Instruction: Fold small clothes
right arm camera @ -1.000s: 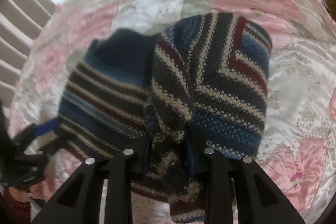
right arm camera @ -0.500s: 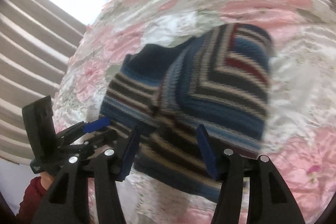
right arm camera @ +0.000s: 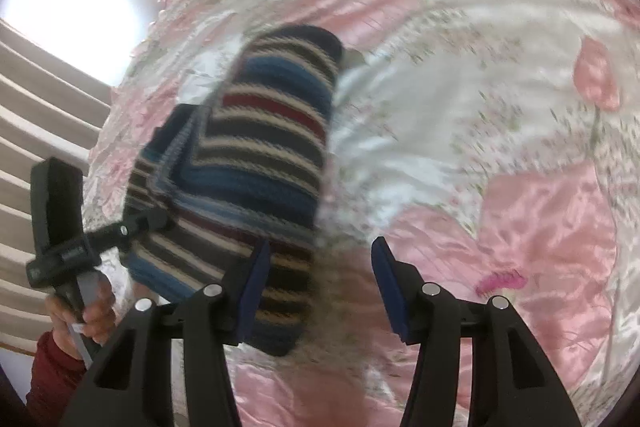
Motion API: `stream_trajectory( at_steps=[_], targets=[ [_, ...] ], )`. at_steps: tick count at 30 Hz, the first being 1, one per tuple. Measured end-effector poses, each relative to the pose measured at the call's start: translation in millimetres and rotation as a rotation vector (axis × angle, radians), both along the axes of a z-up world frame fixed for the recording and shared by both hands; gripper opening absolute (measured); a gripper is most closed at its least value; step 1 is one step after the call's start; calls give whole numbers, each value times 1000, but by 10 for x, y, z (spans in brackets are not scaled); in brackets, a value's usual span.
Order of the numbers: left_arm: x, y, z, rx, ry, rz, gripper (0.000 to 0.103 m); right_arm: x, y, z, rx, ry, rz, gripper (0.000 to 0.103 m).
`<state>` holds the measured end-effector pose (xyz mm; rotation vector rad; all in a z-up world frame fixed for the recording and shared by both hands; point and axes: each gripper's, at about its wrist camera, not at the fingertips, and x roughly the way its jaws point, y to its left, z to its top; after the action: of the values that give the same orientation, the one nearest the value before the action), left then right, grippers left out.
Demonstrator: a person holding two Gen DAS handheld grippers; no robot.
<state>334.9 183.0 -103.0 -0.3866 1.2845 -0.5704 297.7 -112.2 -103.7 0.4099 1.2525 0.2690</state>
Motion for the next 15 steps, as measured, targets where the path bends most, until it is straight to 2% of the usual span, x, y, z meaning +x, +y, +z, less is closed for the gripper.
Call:
stream_trajectory(
  at_steps=[3,5,7,8,9,10,15],
  targets=[
    [63,-151,-73,16,16,1,71,-44,-97,-128,12,13,-9,54],
    [102,-223,-124,35,28,8,67,-71,-154,-204,22,22,-13,54],
    [125,-249,-146,53,25,13,50,-101,-207,-280,29,32,-16,54],
    [131,-266,-151,58,20,16,46,-118,-224,-303,32,36,-18,54],
    [131,-272,-147,47,19,20,32,-134,-241,-331,36,42,-22,54],
    [121,-267,-133,38,17,23,26,-147,-258,-357,41,47,-26,54],
    [49,-302,16,41,-46,41,21,-244,-294,-447,69,67,-43,54]
  ],
)
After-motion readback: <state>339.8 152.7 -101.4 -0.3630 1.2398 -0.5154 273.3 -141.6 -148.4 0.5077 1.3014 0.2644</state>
